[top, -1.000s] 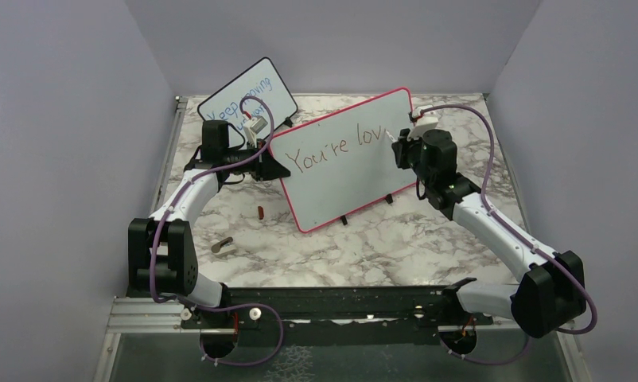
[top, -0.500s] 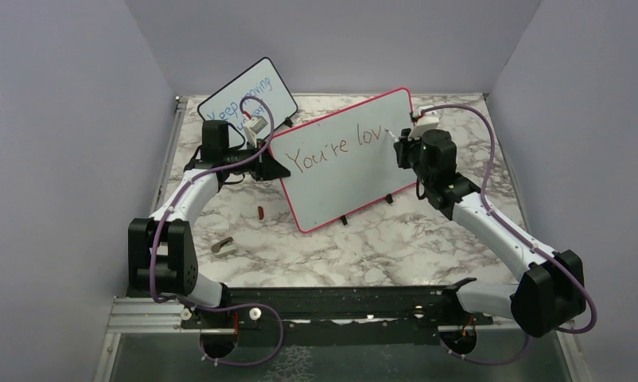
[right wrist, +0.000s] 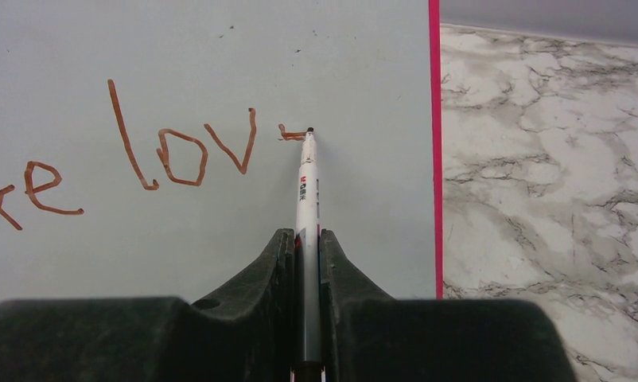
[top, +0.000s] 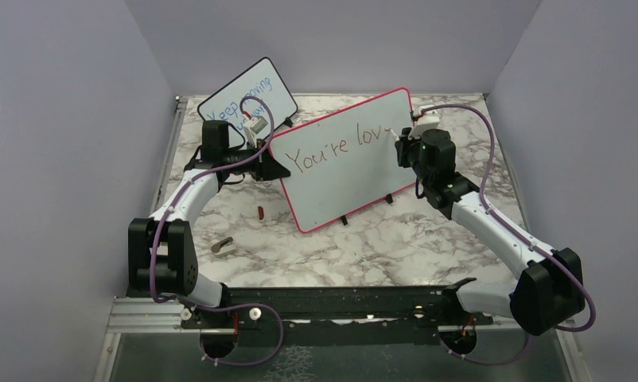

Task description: Write a sentence on the whiteboard

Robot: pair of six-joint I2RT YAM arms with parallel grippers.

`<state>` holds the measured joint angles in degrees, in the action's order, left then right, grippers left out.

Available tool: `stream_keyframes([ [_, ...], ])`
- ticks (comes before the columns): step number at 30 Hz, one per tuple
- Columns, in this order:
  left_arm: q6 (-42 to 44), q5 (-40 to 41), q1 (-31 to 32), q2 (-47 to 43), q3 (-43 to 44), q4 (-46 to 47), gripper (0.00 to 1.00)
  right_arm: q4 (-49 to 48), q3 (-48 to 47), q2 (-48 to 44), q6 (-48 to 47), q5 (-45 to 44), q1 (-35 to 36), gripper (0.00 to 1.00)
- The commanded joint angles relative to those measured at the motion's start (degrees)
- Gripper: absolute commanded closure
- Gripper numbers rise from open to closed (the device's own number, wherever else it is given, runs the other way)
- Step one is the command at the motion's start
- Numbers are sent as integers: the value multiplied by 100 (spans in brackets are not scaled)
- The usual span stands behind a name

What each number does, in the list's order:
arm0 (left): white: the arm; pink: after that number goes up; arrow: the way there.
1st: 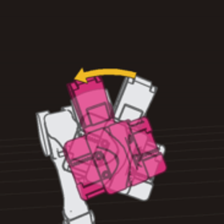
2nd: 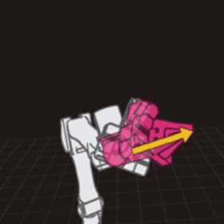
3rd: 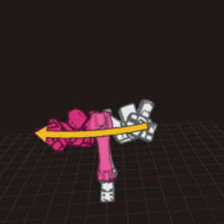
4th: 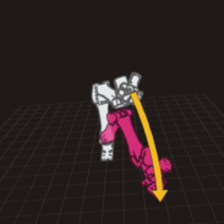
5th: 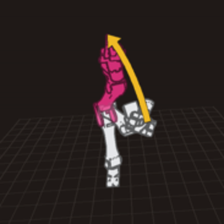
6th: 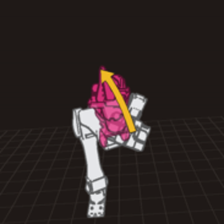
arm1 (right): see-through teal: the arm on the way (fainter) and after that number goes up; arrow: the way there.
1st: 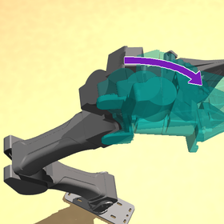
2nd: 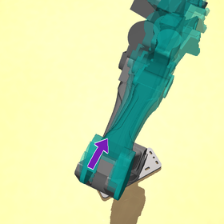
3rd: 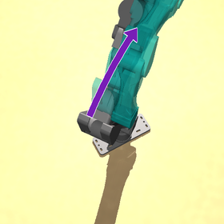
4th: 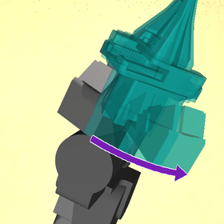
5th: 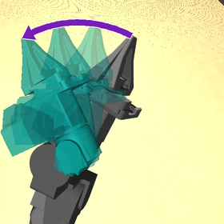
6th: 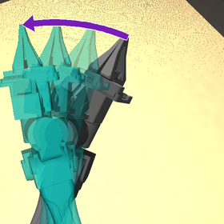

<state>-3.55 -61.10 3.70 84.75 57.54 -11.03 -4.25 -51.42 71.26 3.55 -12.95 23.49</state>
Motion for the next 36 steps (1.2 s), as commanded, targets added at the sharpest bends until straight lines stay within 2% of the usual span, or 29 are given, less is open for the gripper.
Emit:
stream_keyframes([
  [1, 232, 477, -45, 36, -32, -541, 100, -262, -113, 55, -34, -144, -46, 99],
  [36, 223, 468, -42, 15, -21, -541, 100, -225, -172, 65, -146, 606, -46, 99],
])
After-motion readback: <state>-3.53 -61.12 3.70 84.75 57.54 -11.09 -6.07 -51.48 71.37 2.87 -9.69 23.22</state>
